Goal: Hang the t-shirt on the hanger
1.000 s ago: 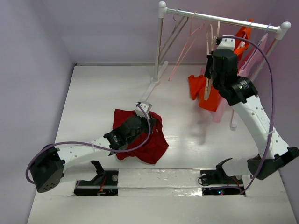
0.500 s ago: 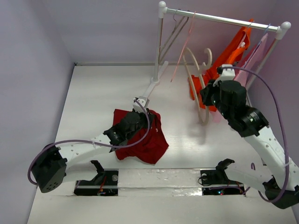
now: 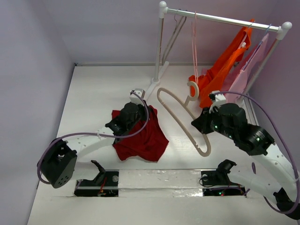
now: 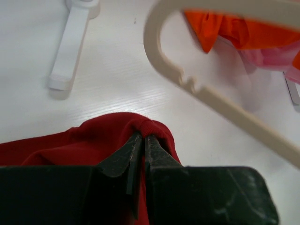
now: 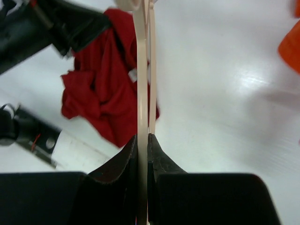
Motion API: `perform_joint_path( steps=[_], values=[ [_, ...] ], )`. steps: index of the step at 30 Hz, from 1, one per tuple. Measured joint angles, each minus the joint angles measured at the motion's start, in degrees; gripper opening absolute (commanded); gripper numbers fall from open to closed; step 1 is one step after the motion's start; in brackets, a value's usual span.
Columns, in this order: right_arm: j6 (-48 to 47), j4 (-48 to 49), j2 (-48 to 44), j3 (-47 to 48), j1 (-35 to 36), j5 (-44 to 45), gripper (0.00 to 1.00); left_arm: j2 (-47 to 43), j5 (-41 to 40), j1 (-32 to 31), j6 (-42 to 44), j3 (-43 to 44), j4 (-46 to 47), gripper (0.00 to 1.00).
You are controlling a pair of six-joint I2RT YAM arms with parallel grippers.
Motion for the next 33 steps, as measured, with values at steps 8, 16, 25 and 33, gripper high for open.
perform_joint_path(
  steps=[8, 16, 25, 33],
  values=[
    [0.98, -5.79, -7.30, -0.07, 0.44, -7.96, 0.00, 3.65, 0.22, 2.97, 0.04, 4.22, 0.17, 0.00],
    [0.55, -7.72, -8.74, -0.22, 0.46, -12.92, 0.00, 6.32, 0.42, 3.19, 0.07, 8.11, -0.07, 0.00],
    [-1.73, -5.92, -8.59, -4.44, 0.46, -12.83, 0.00, 6.03, 0.61, 3.19, 0.07, 8.39, -0.92, 0.00],
    [-3.69, -4.20, -8.33, -4.24, 0.46, -12.37, 0.00, 4.66, -0.24, 3.19, 0.24, 8.04, -2.29, 0.00]
  ],
)
